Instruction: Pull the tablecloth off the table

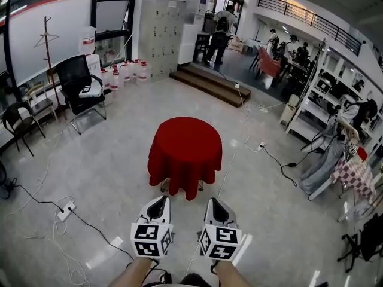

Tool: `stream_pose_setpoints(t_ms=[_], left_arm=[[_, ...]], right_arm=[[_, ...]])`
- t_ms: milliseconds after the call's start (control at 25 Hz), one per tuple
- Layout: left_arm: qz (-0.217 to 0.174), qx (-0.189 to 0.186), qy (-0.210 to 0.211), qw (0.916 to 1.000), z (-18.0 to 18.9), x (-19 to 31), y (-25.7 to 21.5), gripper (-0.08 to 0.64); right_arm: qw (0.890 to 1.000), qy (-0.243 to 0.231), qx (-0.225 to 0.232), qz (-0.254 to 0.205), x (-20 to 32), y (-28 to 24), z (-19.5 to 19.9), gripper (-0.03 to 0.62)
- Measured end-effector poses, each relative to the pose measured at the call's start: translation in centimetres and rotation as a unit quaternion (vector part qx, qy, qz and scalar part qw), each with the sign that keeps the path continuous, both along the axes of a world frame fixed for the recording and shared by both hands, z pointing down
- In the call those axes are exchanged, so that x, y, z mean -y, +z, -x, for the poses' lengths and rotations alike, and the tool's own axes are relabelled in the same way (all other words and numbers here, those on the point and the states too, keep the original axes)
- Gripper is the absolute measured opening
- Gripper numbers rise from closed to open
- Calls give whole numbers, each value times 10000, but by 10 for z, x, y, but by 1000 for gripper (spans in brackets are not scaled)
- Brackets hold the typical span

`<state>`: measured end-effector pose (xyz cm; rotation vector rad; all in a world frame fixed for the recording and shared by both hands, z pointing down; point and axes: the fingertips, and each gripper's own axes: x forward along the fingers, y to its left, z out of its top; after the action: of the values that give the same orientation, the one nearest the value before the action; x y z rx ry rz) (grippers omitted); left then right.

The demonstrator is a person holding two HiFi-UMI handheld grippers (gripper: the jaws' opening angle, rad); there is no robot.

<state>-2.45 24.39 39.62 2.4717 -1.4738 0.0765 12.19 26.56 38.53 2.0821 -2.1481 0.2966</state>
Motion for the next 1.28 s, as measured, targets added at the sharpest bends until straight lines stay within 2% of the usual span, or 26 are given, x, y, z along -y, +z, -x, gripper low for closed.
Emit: stream_pose_setpoints(t_ms=[240, 560, 960, 1280], left_arm=[[-47, 63, -47, 10000, 7, 6, -2, 17], [78, 118, -48, 9999, 3, 17, 9, 17], [70, 75, -89, 9999, -8, 61, 9, 17], [40, 49, -71, 10000, -32, 98, 5, 17]], right_arm=[[9999, 28, 56, 92, 2, 5, 3, 25], [9997, 123, 142, 160, 15, 13, -8, 25], [9998, 10, 159, 115, 63, 14, -14, 25], [9998, -27, 162, 55, 103, 7, -33, 25]])
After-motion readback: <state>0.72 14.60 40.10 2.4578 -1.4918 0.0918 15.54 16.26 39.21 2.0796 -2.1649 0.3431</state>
